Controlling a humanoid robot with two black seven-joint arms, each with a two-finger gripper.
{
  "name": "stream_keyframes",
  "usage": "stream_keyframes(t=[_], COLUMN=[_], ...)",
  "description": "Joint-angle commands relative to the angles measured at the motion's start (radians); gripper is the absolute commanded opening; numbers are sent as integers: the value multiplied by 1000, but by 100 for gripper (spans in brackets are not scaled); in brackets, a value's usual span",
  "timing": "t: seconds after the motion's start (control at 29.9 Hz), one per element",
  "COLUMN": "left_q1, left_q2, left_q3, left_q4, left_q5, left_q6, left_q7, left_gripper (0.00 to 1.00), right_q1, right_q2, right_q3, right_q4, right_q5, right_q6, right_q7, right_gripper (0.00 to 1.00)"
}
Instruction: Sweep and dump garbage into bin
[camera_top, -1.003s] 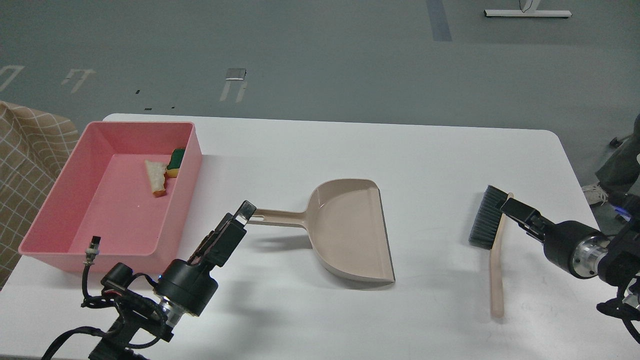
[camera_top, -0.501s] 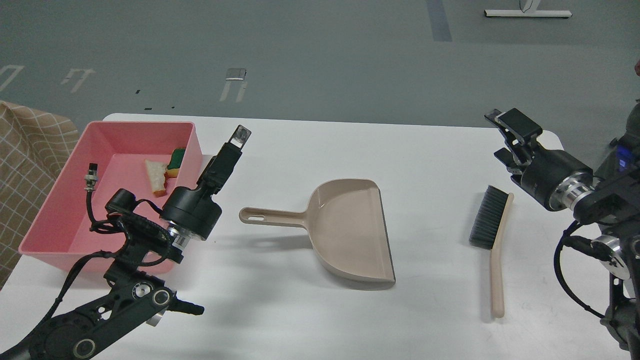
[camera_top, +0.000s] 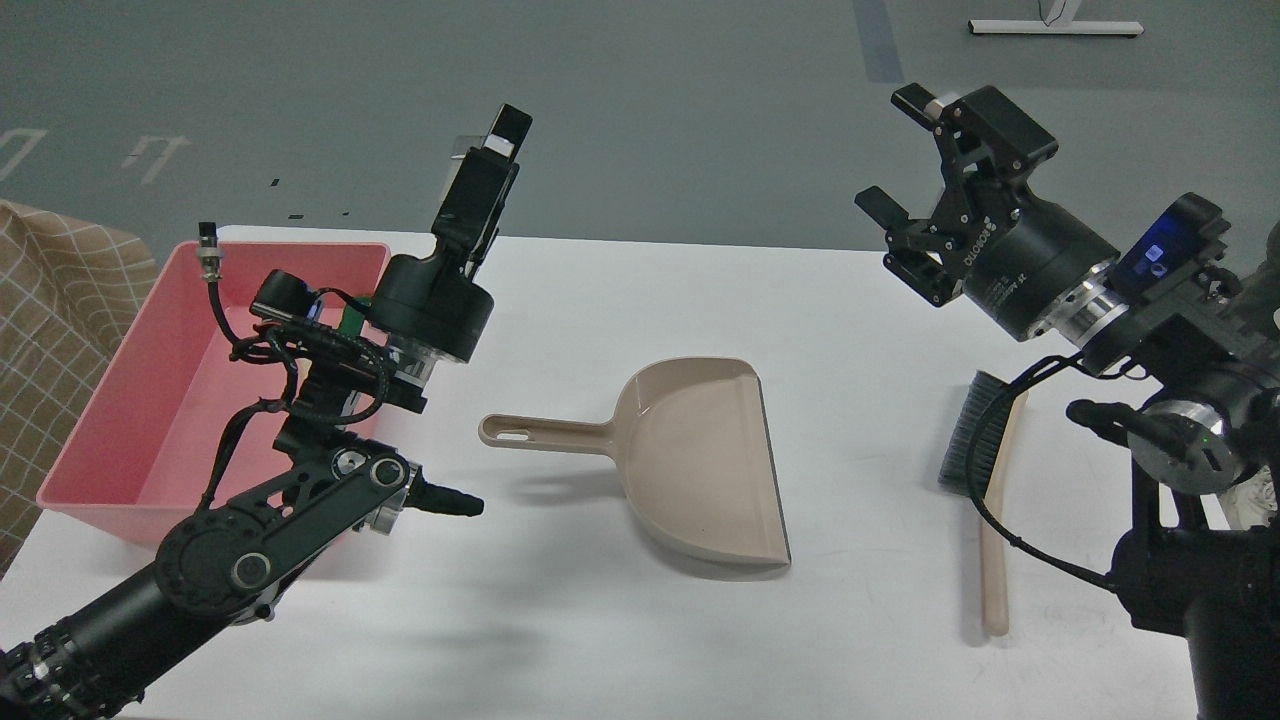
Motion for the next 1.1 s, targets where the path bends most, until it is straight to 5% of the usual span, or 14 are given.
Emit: stream_keyframes(t=[0.0, 0.1, 0.17, 0.37, 0.74, 1.07], left_q1=[-28, -49, -63, -103, -152, -131], left_q2=[-24, -70, -87, -104, -164, -170], left_q3=[-6, -6, -8, -26, -149, -152], left_q4=[21, 21, 21, 16, 77, 61], left_q5=[-10, -87, -150, -316, -570, -586], left_q6=[0, 0, 0, -24, -318, -481], left_q7=[-42, -42, -42, -42, -42, -42], left_gripper=[97, 97, 97, 97, 98, 98], right_q1=[48, 45, 42, 42, 53, 51], right_q2=[0, 0, 0, 0, 0, 0], right_q3=[-15, -59, -69, -119, -89, -99], right_q4=[-12, -12, -16, -35, -98, -98], right_q5=[23, 21, 21, 18, 24, 30], right_q6=[0, 0, 0, -47, -74, -151], right_q7=[68, 176, 201, 211, 227, 334], right_gripper=[97, 97, 97, 97, 100, 100])
